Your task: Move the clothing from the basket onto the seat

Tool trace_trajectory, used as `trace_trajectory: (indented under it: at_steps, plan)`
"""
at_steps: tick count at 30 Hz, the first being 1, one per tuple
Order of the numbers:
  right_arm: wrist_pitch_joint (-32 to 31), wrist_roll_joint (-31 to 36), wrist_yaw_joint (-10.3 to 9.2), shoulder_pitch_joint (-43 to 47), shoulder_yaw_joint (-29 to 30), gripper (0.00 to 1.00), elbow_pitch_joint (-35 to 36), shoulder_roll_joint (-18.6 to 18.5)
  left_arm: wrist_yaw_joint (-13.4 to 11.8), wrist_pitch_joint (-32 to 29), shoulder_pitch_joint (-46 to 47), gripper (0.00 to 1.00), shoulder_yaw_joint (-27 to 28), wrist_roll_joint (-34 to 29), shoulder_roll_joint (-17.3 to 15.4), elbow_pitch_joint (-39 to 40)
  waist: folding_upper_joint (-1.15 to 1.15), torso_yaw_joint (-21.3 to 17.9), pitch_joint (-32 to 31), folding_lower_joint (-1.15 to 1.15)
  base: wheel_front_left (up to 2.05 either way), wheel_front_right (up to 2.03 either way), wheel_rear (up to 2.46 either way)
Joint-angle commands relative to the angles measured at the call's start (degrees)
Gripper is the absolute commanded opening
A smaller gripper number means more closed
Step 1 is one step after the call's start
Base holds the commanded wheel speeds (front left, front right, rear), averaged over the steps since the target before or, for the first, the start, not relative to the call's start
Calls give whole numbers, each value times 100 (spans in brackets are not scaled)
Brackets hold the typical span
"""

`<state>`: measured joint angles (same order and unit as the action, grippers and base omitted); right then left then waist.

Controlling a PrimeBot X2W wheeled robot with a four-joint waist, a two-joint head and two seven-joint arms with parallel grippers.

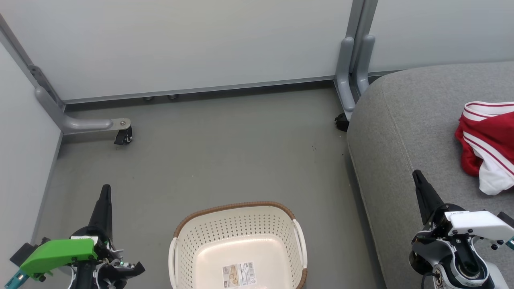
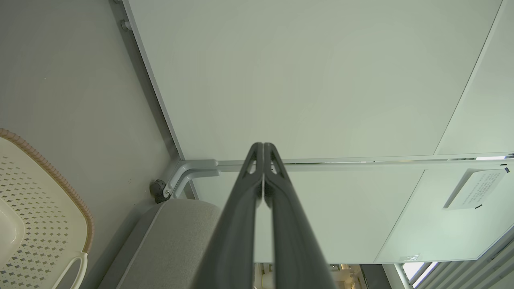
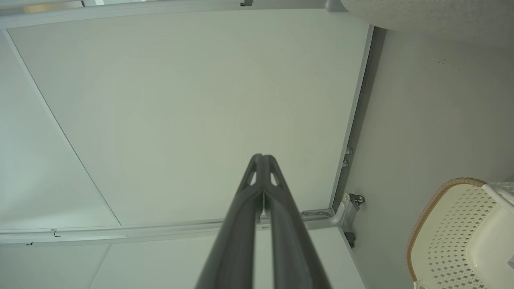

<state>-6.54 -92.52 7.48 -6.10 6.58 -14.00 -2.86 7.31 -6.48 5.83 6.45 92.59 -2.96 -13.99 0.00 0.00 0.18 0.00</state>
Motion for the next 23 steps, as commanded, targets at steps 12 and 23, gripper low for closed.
trace_trajectory:
  at_steps: [12,23]
  plan:
    - [-22,28,2,-28,9,0,-11,-1,36,-21,83,0,19,-29,-1,-11,0,0,0,0,0,0,0]
    - [-23,28,2,-29,10,0,-11,-1,36,-22,83,0,20,-31,0,-11,0,0,0,0,0,0,0]
